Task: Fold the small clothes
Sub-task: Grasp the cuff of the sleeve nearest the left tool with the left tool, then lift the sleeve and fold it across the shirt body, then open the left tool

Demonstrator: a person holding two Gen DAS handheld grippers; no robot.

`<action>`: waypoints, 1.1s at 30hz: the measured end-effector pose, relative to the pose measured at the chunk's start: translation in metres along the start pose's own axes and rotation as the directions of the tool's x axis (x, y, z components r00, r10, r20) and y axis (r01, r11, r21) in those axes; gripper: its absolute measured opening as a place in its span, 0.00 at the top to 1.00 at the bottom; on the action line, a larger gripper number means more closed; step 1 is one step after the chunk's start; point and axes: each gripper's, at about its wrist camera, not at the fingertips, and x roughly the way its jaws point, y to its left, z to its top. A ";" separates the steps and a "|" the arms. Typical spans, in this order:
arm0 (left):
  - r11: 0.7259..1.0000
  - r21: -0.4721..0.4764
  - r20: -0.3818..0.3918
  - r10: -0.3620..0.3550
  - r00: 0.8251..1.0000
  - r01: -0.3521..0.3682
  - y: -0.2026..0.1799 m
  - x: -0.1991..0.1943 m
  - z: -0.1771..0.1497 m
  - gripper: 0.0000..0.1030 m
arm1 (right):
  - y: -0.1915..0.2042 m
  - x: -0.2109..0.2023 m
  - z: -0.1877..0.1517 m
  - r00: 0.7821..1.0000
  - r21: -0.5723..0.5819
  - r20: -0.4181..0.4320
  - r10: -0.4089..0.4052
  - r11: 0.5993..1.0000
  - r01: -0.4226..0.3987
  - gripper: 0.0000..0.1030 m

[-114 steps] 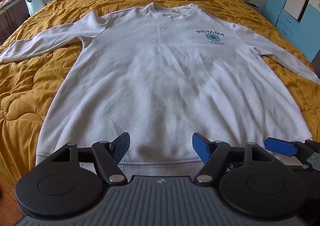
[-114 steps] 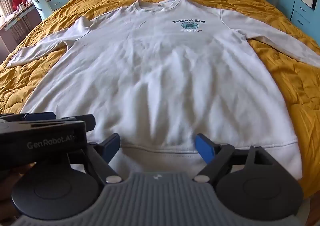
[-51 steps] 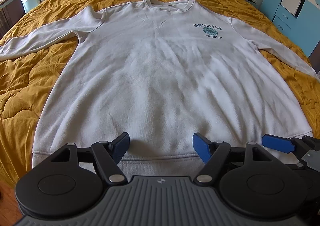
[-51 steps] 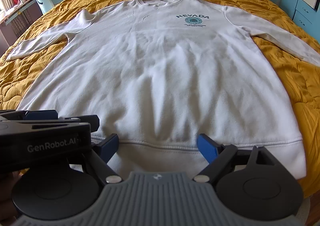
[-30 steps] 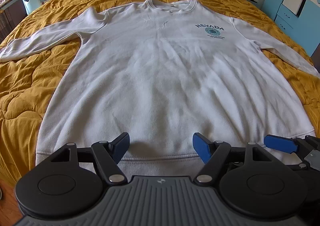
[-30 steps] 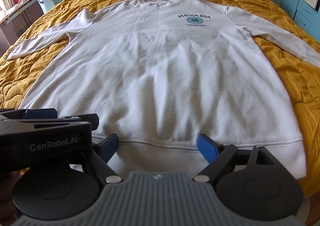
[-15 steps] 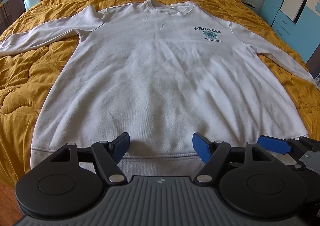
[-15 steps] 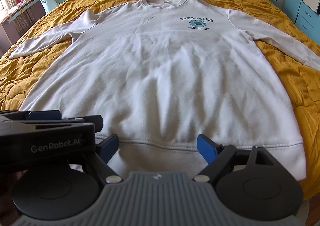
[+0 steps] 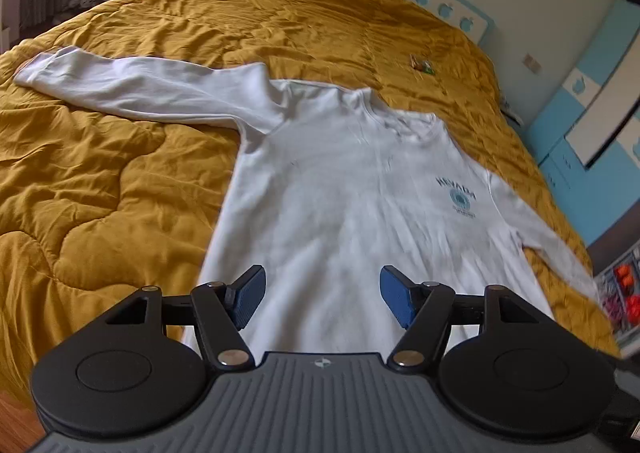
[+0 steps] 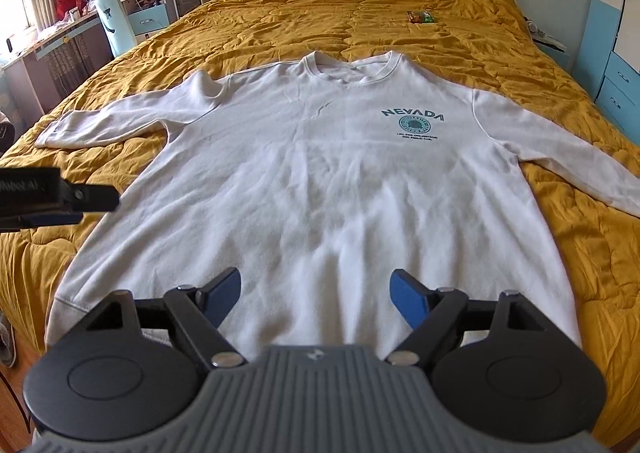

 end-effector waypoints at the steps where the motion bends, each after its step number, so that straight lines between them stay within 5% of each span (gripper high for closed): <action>1: 0.999 -0.047 0.030 0.012 0.999 -0.010 0.021 -0.002 0.013 0.26 | -0.003 0.000 0.002 1.000 0.016 -0.001 0.000 1.000 0.000 0.25; 4: 0.978 -0.191 0.176 0.118 0.977 -0.083 0.080 -0.011 0.044 0.26 | -0.008 0.006 0.003 1.000 0.039 -0.018 -0.010 0.999 0.011 0.25; 6: 0.949 -0.293 0.279 0.198 0.940 -0.113 0.124 -0.016 0.068 0.27 | -0.009 0.010 0.001 0.999 0.035 -0.029 -0.027 0.999 0.028 0.25; 9: 0.927 -0.369 0.358 0.209 0.910 -0.068 0.178 -0.009 0.104 0.23 | -0.014 0.016 -0.005 0.997 0.053 -0.053 -0.055 0.997 0.057 0.25; 11: 0.894 -0.446 0.360 0.221 0.906 -0.041 0.210 0.006 0.123 0.23 | -0.017 0.018 -0.009 0.995 0.077 -0.071 -0.064 0.995 0.069 0.25; 14: 0.782 -0.621 0.319 0.196 0.927 0.048 0.265 0.032 0.141 0.24 | -0.020 0.017 -0.013 0.993 0.088 -0.083 -0.085 0.992 0.093 0.25; 17: 0.704 -0.705 0.291 0.182 0.939 0.082 0.309 0.056 0.148 0.28 | -0.021 0.012 -0.017 0.990 0.075 -0.075 -0.122 0.989 0.127 0.25; 20: 0.596 -0.790 0.291 0.160 0.943 0.143 0.343 0.081 0.145 0.31 | -0.025 0.010 -0.022 0.984 0.080 -0.081 -0.160 0.983 0.166 0.25; 22: 0.513 -0.833 0.308 0.122 0.944 0.206 0.364 0.099 0.138 0.41 | -0.029 0.012 -0.024 0.978 0.097 -0.101 -0.184 0.976 0.194 0.25; 24: 0.472 -0.851 0.314 0.103 0.944 0.232 0.377 0.111 0.134 0.57 | -0.031 0.015 -0.027 0.972 0.108 -0.126 -0.199 0.971 0.213 0.25; 29: 0.423 -0.865 0.347 0.111 0.931 0.272 0.386 0.121 0.130 0.70 | -0.024 0.022 -0.033 0.961 0.067 -0.158 -0.227 0.969 0.239 0.25; 31: 0.435 -0.860 0.347 0.111 0.931 0.269 0.385 0.120 0.132 0.82 | -0.021 0.024 -0.033 0.959 0.048 -0.163 -0.230 0.969 0.241 0.25; 33: 0.501 -0.842 0.303 0.137 0.943 0.198 0.377 0.118 0.140 0.90 | -0.019 0.025 -0.033 0.959 0.038 -0.162 -0.234 0.969 0.243 0.25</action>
